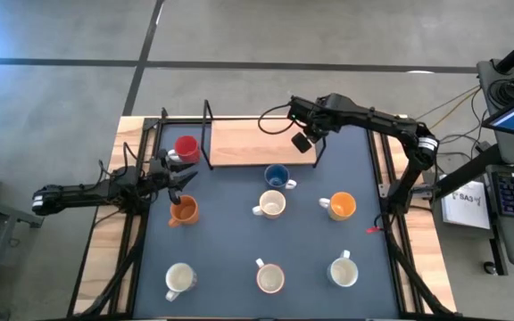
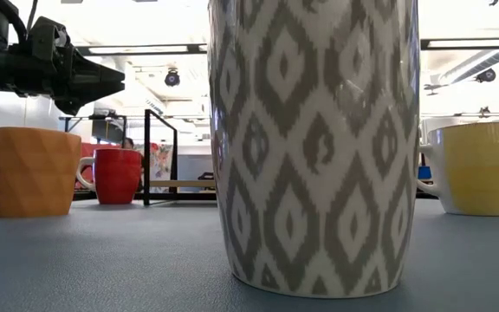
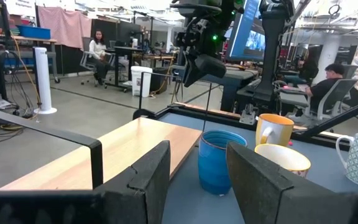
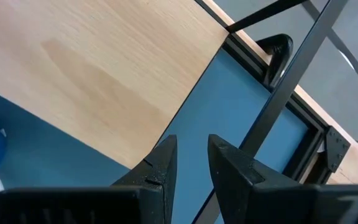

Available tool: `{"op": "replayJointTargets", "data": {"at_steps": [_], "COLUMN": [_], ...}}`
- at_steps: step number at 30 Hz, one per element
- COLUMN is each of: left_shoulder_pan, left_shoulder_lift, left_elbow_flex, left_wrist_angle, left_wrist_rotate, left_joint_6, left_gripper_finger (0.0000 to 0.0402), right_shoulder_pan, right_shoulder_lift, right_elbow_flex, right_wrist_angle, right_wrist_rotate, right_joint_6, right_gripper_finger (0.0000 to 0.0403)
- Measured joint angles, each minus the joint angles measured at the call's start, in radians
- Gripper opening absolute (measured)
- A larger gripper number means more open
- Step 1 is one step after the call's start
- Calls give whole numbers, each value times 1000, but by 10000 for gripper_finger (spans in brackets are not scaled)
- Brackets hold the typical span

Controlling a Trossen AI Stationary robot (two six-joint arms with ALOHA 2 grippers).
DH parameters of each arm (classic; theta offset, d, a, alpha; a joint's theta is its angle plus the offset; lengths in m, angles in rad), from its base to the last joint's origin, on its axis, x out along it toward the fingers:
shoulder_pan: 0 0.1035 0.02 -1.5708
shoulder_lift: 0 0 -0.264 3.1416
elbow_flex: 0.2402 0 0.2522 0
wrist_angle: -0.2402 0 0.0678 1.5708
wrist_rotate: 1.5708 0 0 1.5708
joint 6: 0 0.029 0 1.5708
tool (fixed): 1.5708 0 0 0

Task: Place coffee mugs
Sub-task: Adjust the shelf on the table, then put the yellow cup on the shelf

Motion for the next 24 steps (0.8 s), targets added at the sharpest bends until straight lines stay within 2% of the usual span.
{"op": "replayJointTargets", "data": {"at_steps": [11,24], "left_shoulder_pan": [0,0], "left_shoulder_lift": [0,0], "left_elbow_flex": [0,0], "left_wrist_angle": [0,0], "left_wrist_rotate": [0,0], "left_joint_6": [0,0], "left_gripper_finger": [141,141], "right_shoulder_pan": [-31,-25], "right_shoulder_lift": [0,-67], "right_elbow_flex": [-2,16], "right_wrist_angle": [-73,-31], "right_wrist_rotate": [2,1], "right_joint_6": [13,-28], "right_gripper_finger": [78,77]}}
